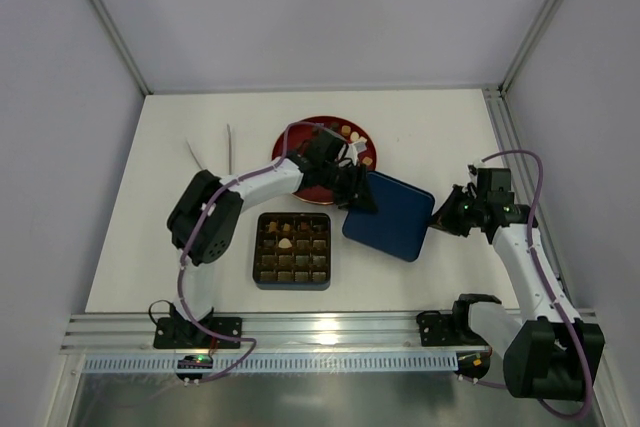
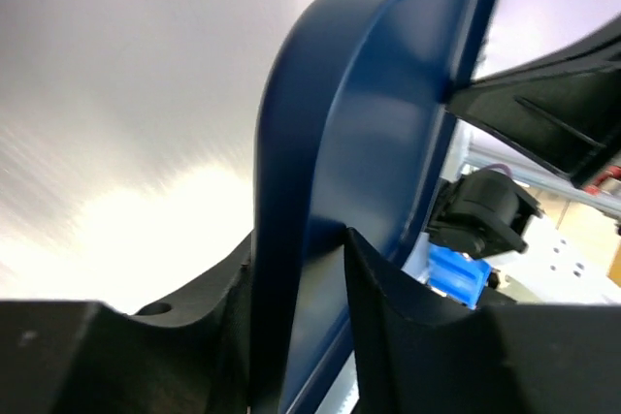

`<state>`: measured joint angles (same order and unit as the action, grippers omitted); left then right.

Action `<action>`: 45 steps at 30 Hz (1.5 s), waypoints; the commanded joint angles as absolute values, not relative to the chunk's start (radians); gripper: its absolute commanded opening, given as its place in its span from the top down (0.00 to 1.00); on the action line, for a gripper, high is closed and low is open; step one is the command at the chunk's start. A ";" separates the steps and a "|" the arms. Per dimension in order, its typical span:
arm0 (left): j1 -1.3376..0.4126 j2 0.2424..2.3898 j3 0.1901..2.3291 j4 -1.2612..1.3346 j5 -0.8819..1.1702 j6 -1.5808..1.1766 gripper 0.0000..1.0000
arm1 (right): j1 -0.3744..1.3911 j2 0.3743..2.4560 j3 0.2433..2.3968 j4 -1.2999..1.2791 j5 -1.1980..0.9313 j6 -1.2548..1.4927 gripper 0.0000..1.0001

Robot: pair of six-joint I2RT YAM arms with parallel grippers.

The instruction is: Pack the chocolate

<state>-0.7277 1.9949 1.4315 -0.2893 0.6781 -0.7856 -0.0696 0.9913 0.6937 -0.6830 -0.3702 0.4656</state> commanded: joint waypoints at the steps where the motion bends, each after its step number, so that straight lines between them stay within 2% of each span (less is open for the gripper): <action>1: -0.713 1.905 1.420 -0.235 0.732 -0.815 0.65 | -0.072 0.963 0.726 -0.657 -0.402 0.472 0.96; 3: -0.709 1.888 1.414 -0.235 0.739 -0.824 0.68 | -0.066 0.962 0.724 -0.649 -0.394 0.471 0.96; 6: -0.703 1.878 1.404 -0.235 0.750 -0.836 0.79 | -0.026 0.951 0.739 -0.649 -0.353 0.463 0.96; 7: -0.700 1.868 1.401 -0.236 0.753 -0.839 0.88 | -0.011 0.951 0.745 -0.650 -0.309 0.457 0.90; 9: -0.699 1.861 1.397 -0.239 0.753 -0.848 0.97 | 0.058 0.951 0.759 -0.650 -0.263 0.459 0.84; 10: -0.696 1.853 1.397 -0.244 0.753 -0.853 1.00 | 0.080 0.951 0.762 -0.649 -0.214 0.462 0.77; 16: -0.654 1.818 1.373 -0.264 0.767 -0.905 1.00 | 0.282 0.922 0.819 -0.657 0.042 0.457 0.41; 19: -0.618 1.795 1.373 -0.314 0.765 -0.919 1.00 | 0.375 0.874 0.871 -0.669 0.213 0.408 0.32; 26: -0.549 1.753 1.371 -0.359 0.828 -0.997 1.00 | 0.799 0.862 0.979 -0.667 0.500 0.275 0.28; 27: -0.543 1.747 1.367 -0.357 0.840 -1.026 1.00 | 0.902 0.858 0.991 -0.663 0.546 0.240 0.28; 31: -0.519 1.727 1.353 -0.345 0.882 -1.077 1.00 | 1.098 0.865 1.022 -0.653 0.648 0.151 0.28; 37: -0.502 1.695 1.351 -0.368 0.902 -1.108 1.00 | 1.421 0.985 1.046 -0.653 0.903 0.037 0.28; 41: -0.499 1.674 1.342 -0.383 0.903 -1.112 1.00 | 1.470 1.086 1.058 -0.643 0.974 -0.056 0.28; 45: -0.499 1.646 1.321 -0.393 0.902 -1.112 1.00 | 1.470 1.092 1.036 -0.578 0.988 -0.150 0.28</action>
